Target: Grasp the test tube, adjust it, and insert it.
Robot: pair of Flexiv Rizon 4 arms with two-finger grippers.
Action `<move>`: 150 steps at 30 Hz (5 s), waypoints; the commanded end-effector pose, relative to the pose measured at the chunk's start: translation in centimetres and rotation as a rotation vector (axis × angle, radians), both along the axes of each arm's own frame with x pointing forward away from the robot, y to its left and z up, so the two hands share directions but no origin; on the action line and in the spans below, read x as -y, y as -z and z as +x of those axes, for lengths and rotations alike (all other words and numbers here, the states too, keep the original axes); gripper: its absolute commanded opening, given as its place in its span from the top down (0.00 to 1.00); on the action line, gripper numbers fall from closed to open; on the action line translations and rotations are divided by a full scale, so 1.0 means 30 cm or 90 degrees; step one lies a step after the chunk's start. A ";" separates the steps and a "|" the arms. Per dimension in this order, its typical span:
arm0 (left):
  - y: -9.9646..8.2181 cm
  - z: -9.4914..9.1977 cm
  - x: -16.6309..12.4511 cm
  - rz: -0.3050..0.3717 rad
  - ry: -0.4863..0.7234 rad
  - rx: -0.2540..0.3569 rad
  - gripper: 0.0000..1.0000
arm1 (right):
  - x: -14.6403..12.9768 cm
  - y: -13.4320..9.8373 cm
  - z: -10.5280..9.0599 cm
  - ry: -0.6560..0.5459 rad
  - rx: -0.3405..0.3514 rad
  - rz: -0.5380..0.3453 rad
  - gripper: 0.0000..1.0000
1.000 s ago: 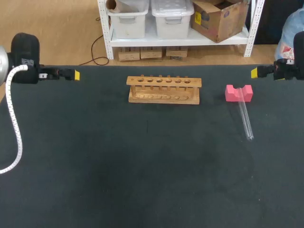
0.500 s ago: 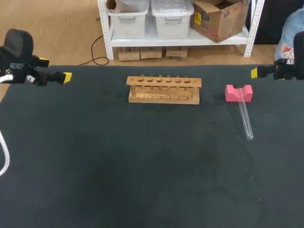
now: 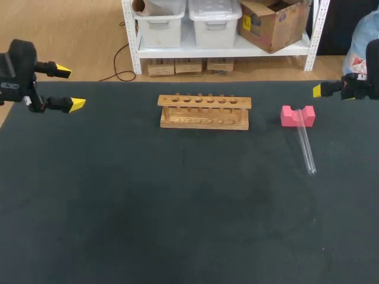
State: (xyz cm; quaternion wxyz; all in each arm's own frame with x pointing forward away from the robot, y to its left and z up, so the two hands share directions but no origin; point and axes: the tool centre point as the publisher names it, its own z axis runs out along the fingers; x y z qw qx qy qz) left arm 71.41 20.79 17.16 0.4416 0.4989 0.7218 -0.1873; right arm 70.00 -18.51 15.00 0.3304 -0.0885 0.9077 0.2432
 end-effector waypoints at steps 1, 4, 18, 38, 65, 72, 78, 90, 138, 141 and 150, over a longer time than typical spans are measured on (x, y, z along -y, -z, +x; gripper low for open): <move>0.042 0.062 0.012 -0.172 0.101 0.041 0.00 | 0.000 0.000 0.000 0.000 0.000 0.000 0.00; 0.055 0.086 0.034 -0.177 0.108 0.041 0.00 | 0.000 0.000 0.000 0.000 0.000 0.000 0.00; 0.089 0.112 0.146 -0.164 0.117 0.027 0.00 | 0.000 0.000 0.000 0.000 0.000 0.000 0.00; 0.116 0.106 0.170 -0.155 0.095 -0.002 0.00 | 0.000 0.000 0.000 0.000 0.000 0.000 0.00; 0.116 0.106 0.170 -0.155 0.095 -0.002 0.00 | -0.065 0.150 0.035 0.289 0.077 -0.361 0.00; 0.116 0.106 0.170 -0.155 0.095 -0.002 0.00 | -0.050 0.208 0.050 0.320 0.085 -0.416 0.00; 0.116 0.106 0.170 -0.155 0.095 -0.002 0.00 | -0.039 0.244 0.067 0.331 0.090 -0.450 0.00; 0.116 0.106 0.170 -0.155 0.095 -0.002 0.00 | -0.033 0.325 0.084 0.325 0.069 -0.461 0.00; 0.116 0.106 0.170 -0.155 0.095 -0.002 0.00 | -0.059 0.493 0.119 0.257 0.077 -0.292 0.00; 0.116 0.106 0.170 -0.155 0.095 -0.002 0.00 | -0.053 0.498 0.117 0.251 0.086 -0.288 0.00; 0.116 0.106 0.170 -0.155 0.095 -0.002 0.00 | -0.039 0.511 0.117 0.243 0.091 -0.271 0.00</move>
